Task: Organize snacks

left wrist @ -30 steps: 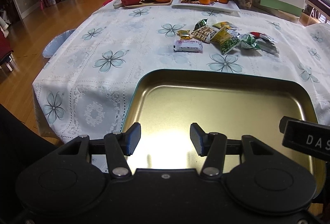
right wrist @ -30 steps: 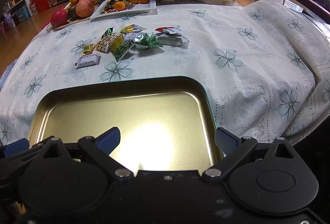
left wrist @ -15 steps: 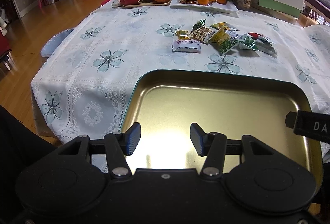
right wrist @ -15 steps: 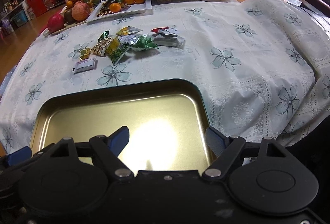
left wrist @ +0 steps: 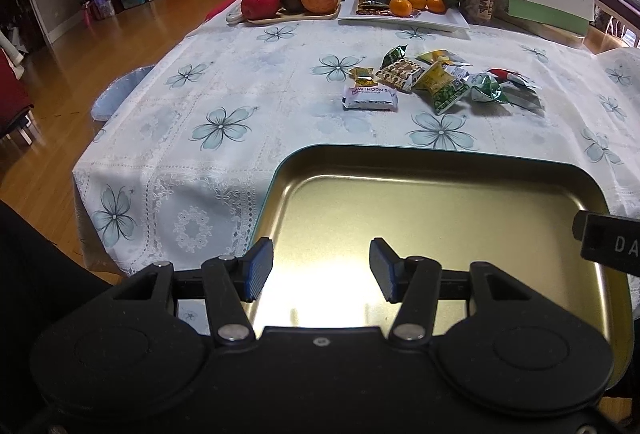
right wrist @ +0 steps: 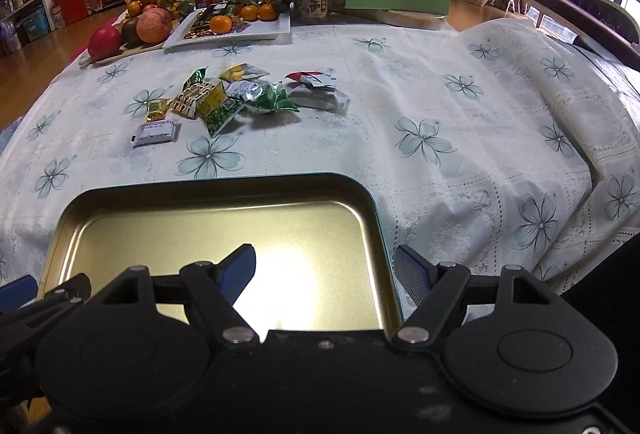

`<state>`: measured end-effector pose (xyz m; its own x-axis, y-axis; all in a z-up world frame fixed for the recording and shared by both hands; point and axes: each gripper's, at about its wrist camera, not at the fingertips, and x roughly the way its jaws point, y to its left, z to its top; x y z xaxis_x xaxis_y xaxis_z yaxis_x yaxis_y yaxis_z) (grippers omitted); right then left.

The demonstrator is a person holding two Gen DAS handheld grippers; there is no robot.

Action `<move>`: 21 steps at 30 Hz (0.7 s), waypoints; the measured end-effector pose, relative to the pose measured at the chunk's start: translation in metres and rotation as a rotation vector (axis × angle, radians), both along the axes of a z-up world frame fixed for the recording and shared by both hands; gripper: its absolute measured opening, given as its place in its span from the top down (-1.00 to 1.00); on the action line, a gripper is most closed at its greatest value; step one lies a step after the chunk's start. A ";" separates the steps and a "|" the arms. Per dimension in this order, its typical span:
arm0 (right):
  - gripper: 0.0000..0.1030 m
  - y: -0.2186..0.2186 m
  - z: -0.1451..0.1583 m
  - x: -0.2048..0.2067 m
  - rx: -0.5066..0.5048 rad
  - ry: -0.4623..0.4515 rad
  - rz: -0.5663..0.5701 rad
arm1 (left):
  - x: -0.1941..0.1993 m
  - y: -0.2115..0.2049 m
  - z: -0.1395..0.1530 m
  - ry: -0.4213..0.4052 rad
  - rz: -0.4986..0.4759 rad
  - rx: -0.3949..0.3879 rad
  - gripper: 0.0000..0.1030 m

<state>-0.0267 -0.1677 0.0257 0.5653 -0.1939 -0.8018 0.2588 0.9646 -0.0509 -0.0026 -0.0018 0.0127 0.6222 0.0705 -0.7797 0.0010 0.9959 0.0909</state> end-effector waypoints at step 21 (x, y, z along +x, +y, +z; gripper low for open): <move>-0.49 -0.004 -0.005 0.005 0.074 0.056 0.011 | 0.003 0.000 -0.002 0.079 -0.036 -0.035 -0.14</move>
<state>-0.0214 -0.1719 0.0208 0.5212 -0.1268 -0.8440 0.2471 0.9690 0.0070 0.0006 -0.0022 0.0108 0.5603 0.0212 -0.8280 0.0422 0.9976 0.0541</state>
